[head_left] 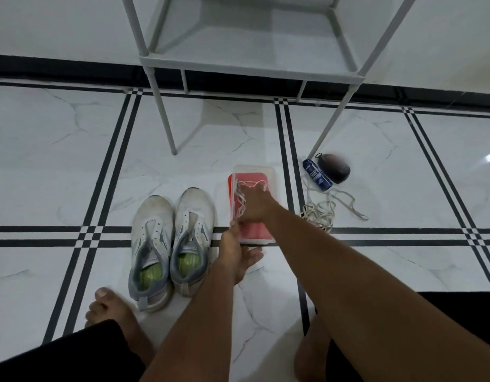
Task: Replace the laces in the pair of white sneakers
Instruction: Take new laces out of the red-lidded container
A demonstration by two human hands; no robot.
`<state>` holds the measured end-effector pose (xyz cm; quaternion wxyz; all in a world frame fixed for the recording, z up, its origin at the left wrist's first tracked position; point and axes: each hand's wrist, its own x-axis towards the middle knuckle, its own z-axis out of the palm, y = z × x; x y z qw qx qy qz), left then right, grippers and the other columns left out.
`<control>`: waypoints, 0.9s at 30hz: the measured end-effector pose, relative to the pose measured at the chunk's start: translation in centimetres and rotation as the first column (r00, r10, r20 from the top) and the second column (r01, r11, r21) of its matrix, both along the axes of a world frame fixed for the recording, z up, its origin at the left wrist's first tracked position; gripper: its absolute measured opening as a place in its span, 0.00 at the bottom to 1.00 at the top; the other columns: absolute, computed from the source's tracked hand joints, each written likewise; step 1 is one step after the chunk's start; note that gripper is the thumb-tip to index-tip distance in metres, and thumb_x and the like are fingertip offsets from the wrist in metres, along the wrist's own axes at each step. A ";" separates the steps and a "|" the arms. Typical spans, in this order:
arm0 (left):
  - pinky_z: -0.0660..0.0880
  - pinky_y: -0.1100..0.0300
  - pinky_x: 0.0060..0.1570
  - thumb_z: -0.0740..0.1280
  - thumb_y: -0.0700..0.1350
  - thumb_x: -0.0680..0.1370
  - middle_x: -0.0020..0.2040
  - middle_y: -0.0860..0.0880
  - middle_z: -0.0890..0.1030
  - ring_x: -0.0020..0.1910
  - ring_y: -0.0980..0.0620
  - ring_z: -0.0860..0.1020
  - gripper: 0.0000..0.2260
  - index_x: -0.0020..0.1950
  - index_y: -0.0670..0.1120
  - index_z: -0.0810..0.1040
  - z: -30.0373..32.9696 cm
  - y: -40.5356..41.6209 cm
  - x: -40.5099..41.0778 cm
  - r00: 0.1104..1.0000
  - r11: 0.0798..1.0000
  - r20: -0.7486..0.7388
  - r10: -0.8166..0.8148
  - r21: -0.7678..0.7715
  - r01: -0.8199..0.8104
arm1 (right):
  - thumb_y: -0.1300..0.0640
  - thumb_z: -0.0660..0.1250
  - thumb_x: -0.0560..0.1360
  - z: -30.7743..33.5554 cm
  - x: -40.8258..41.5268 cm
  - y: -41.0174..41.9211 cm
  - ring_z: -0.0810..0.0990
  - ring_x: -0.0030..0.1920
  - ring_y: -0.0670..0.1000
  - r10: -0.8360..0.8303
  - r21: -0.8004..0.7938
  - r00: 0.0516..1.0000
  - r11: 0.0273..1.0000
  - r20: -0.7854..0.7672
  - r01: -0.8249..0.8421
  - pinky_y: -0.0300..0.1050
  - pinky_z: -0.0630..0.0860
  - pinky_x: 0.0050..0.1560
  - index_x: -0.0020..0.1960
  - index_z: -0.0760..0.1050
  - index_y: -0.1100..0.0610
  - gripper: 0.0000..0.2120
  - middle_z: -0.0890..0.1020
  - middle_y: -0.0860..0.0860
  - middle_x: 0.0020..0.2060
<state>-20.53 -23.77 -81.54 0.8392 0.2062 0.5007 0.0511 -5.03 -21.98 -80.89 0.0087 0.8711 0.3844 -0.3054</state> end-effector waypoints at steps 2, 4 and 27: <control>0.79 0.36 0.62 0.66 0.60 0.82 0.61 0.41 0.85 0.57 0.37 0.85 0.22 0.70 0.49 0.77 -0.9 0.1 0.1 1.000 1.000 0.015 0.012 -0.008 -0.011 | 0.40 0.81 0.68 -1.2 0.2 0.8 0.61 0.79 0.72 0.107 -0.086 0.989 0.991 0.101 -0.098 0.63 0.67 0.77 0.85 0.50 0.47 0.57 0.59 0.70 0.80; 0.80 0.37 0.61 0.66 0.60 0.83 0.60 0.42 0.86 0.58 0.38 0.85 0.22 0.69 0.47 0.78 -1.5 0.3 0.1 1.000 1.000 -0.012 0.028 0.000 -0.028 | 0.43 0.77 0.73 -2.0 0.0 1.3 0.61 0.80 0.69 0.169 -0.084 0.969 0.984 0.181 -0.156 0.62 0.64 0.78 0.85 0.54 0.50 0.49 0.66 0.67 0.78; 0.84 0.50 0.49 0.66 0.52 0.83 0.48 0.40 0.85 0.43 0.43 0.84 0.16 0.58 0.40 0.81 4.4 1.1 -4.3 0.981 0.964 -0.158 -0.116 0.221 0.150 | 0.73 0.74 0.73 5.8 -3.6 -12.8 0.85 0.43 0.55 -0.361 -0.055 0.610 0.886 -0.705 0.460 0.54 0.86 0.55 0.59 0.81 0.72 0.15 0.85 0.62 0.49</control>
